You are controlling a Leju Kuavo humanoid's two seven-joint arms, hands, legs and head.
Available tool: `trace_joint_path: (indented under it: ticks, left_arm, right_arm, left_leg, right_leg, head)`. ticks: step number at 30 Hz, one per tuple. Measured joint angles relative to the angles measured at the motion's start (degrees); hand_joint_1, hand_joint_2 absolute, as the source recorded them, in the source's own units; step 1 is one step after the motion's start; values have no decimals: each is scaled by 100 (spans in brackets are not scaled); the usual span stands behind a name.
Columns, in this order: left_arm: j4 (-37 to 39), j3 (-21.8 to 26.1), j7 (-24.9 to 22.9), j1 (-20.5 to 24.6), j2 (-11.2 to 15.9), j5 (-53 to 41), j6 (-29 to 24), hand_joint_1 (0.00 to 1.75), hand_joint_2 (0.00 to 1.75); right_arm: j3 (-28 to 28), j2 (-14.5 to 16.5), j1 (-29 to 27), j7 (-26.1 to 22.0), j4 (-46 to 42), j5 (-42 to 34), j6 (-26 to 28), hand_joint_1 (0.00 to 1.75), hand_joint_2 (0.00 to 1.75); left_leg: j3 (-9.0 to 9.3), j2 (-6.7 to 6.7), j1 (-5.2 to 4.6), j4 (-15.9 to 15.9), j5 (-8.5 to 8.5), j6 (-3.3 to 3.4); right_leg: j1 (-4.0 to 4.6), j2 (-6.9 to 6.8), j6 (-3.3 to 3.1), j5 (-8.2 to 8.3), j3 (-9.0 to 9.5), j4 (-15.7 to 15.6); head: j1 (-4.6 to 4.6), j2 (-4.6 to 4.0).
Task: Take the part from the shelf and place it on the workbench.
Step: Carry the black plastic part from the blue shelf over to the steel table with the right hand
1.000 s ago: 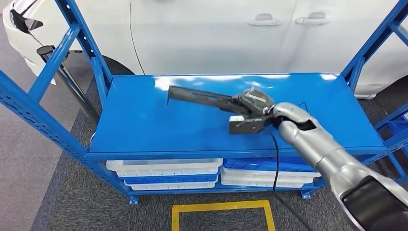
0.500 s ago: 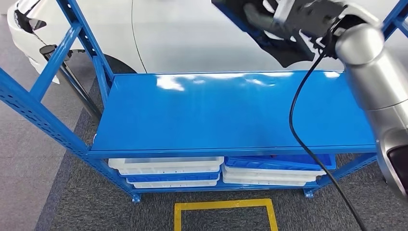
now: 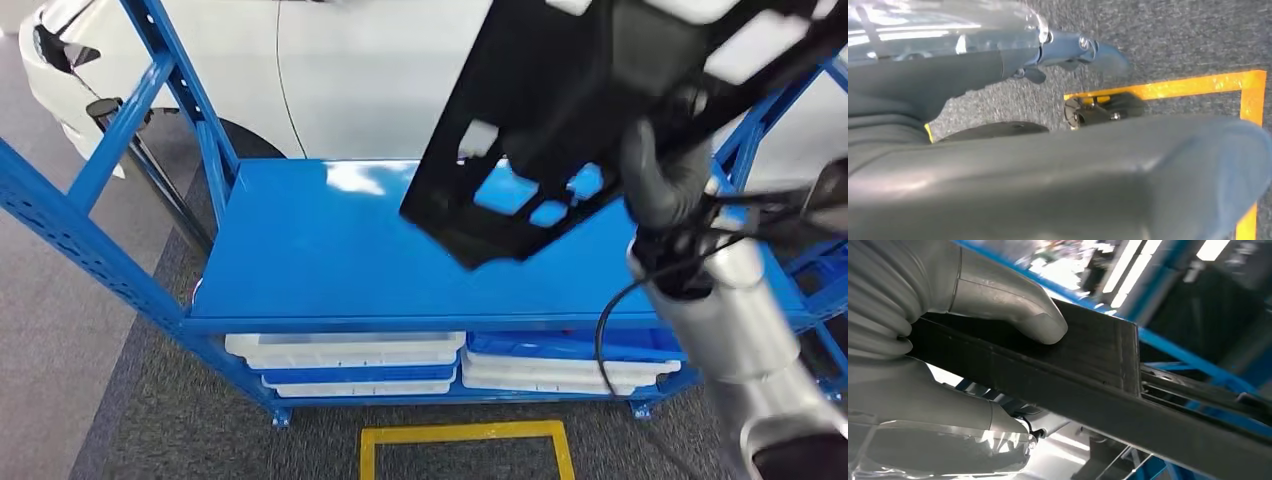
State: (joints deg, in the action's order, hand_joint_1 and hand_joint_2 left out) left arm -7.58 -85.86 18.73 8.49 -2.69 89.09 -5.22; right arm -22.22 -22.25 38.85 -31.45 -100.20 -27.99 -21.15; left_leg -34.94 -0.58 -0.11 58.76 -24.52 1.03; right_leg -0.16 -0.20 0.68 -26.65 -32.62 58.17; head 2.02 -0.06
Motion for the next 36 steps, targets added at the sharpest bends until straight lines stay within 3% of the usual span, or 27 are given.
trace_joint_path:
  ticks: [3, 6, 7, 8, 9, 10, 12, 14, 17, 18, 21, 23, 24, 25, 27, 29, 31, 33, 34, 36]
  left_arm:
    - [0, 25, 46, -16, 1, 0, -30, 0, 0]
    - [0, 41, 67, -14, 1, -1, -44, 0, 0]
    - [0, 43, 68, -17, 1, -2, -44, 0, 0]
    - [0, 43, 69, -17, 1, -3, -44, 0, 0]
    - [0, 43, 68, -16, 1, -4, -45, 0, 0]
    - [0, 43, 67, -13, 1, -5, -48, 0, 0]
    - [0, 43, 62, -7, 1, -7, -53, 0, 87]
    - [0, 43, 60, -4, 1, -9, -54, 0, 175]
    - [0, 43, 68, 2, 4, -17, -60, 0, 175]
    - [0, 43, 79, 6, 6, -21, -65, 0, 175]
    - [0, 43, 114, 17, 7, -34, -66, 0, 175]
    - [0, 43, 119, 17, 7, -42, -57, 0, 175]
    - [0, 43, 119, 16, 7, -44, -57, 0, 175]
    - [0, 43, 120, 16, 7, -45, -57, 0, 175]
    - [0, 43, 121, 19, 7, -39, -58, 0, 175]
    - [0, 44, 124, 17, 7, -19, -59, 0, 175]
    - [0, 57, 138, 0, 8, -3, -59, 0, 175]
    - [0, 91, 157, -15, 9, 0, -58, 0, 175]
    - [0, 111, 164, -17, 9, 0, -57, 0, 175]
    - [0, 146, 170, -21, 7, 0, -57, 0, 175]
  right_arm:
    - [32, 267, -886, -238, -360, 72, -91, 175, 175]
    - [15, 511, -1384, -202, -556, 81, -121, 175, 175]
    - [0, 586, -1516, -175, -595, 94, -123, 175, 175]
    - [-18, 653, -1617, -148, -628, 110, -125, 175, 175]
    - [-33, 710, -1685, -123, -654, 125, -131, 175, 175]
    - [-44, 763, -1727, -104, -685, 137, -137, 175, 175]
    - [-49, 859, -1764, -81, -740, 145, -151, 175, 175]
    - [-51, 944, -1782, -62, -765, 153, -166, 175, 175]
    - [-55, 1025, -1786, -15, -763, 199, -187, 175, 175]
    - [-55, 1054, -1781, 3, -763, 218, -190, 175, 175]
    - [-59, 1144, -1772, 79, -762, 249, -164, 175, 175]
    - [-62, 1167, -1775, 131, -762, 249, -150, 175, 175]
    - [-65, 1172, -1777, 145, -762, 249, -149, 175, 175]
    - [-67, 1177, -1777, 152, -762, 249, -150, 175, 175]
    - [-71, 1198, -1775, 147, -759, 249, -162, 175, 175]
    - [-76, 1224, -1770, 133, -748, 249, -185, 175, 175]
    - [-87, 1245, -1761, 126, -726, 251, -215, 175, 175]
    - [-96, 1257, -1747, 123, -707, 252, -245, 175, 175]
    - [-98, 1259, -1739, 121, -700, 254, -254, 175, 175]
    - [-103, 1259, -1737, 117, -678, 264, -261, 175, 175]
  left_leg:
    - [37, 11, 25, -95, 46, 85]
    - [42, 24, 32, -123, 58, 119]
    - [40, 25, 31, -120, 56, 119]
    - [38, 25, 31, -113, 54, 117]
    - [37, 24, 32, -102, 49, 110]
    - [37, 23, 34, -87, 41, 98]
    - [30, 19, 25, -42, 13, 51]
    - [21, 16, 13, -18, -2, -15]
    - [13, 20, 24, -2, -20, -113]
    - [-34, 21, 29, 114, -110, -144]
    - [-453, 23, 50, 1100, -662, -216]
    - [-658, 23, 56, 1588, -805, -230]
    - [-613, 23, 56, 1520, -714, -222]
    - [-465, 23, 56, 1238, -540, -202]
    - [-50, 23, 43, 420, -208, -140]
    - [156, 19, 17, -7, -115, -86]
    - [163, 14, 11, -52, -114, -39]
    - [181, 18, 39, -112, -75, 26]
    - [191, 22, 55, -142, -56, 59]
    - [188, 29, 56, -153, -46, 91]
  right_leg:
    - [-25, 5, 87, -152, -83, 183]
    - [-54, 12, 155, -657, -588, 1216]
    - [-65, 12, 171, -740, -744, 1519]
    - [-76, 11, 184, -707, -806, 1618]
    - [-88, 10, 192, -571, -757, 1488]
    - [-101, 8, 195, -366, -604, 1159]
    - [-105, 7, 167, -57, -240, 391]
    - [-77, 19, 93, 14, -93, 64]
    - [-64, 32, -29, 56, -96, 34]
    - [-74, 28, -67, 74, -92, 14]
    - [-75, 15, -135, 95, -94, -8]
    - [-60, 15, -140, 95, -99, -2]
    - [-55, 17, -140, 94, -96, 0]
    - [-50, 21, -138, 92, -89, 2]
    - [-35, 29, -119, 80, -75, 10]
    - [-23, 34, -69, 80, -86, 12]
    - [-19, 35, -3, 94, -95, -4]
    - [-22, 33, 52, 9, -129, 88]
    - [-26, 32, 72, -120, -214, 282]
    - [-48, 30, 105, -488, -547, 993]
  head:
    - [-1, -1]
    - [-1, 1]
    - [-1, 1]
    - [-1, 0]
    - [-1, 0]
    - [-1, 0]
    - [-1, 0]
    - [-1, -1]
    - [-1, 0]
    - [-1, 0]
    - [-1, -1]
    - [-1, -1]
    - [-1, 0]
    - [-1, 0]
    - [-1, -1]
    - [0, 0]
    - [0, 1]
    - [-1, 1]
    - [-1, 1]
    - [-1, 1]
